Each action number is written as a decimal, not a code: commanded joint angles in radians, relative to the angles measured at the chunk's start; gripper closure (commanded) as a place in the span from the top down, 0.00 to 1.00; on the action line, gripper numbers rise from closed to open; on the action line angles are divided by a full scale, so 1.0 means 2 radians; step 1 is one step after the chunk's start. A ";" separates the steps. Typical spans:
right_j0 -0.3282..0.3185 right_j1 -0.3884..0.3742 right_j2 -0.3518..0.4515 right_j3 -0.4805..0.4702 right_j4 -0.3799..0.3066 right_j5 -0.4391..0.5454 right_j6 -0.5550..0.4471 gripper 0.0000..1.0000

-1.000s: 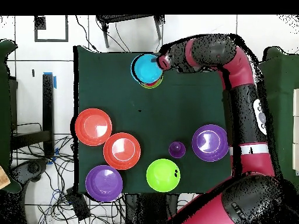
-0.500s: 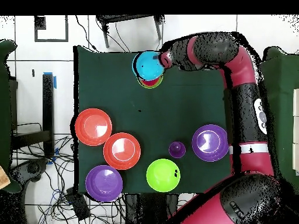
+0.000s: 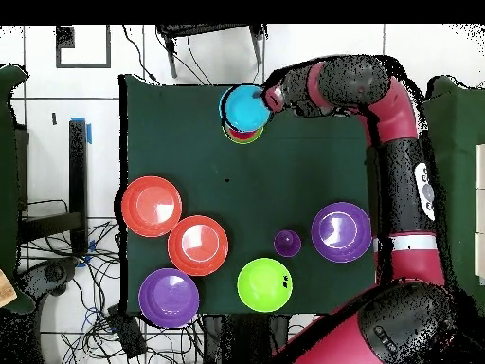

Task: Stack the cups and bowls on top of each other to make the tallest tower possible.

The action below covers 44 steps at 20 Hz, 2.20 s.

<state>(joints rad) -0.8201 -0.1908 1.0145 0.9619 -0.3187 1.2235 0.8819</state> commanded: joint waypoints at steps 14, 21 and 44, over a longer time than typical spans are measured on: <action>-0.012 -0.001 -0.048 0.062 0.000 0.002 -0.006 0.00; -0.014 -0.004 -0.048 0.069 0.001 -0.007 0.003 0.00; -0.011 -0.002 -0.042 0.078 0.003 -0.033 0.013 0.00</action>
<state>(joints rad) -0.8862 -0.1960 0.9910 1.1208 -0.3187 1.2028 0.8819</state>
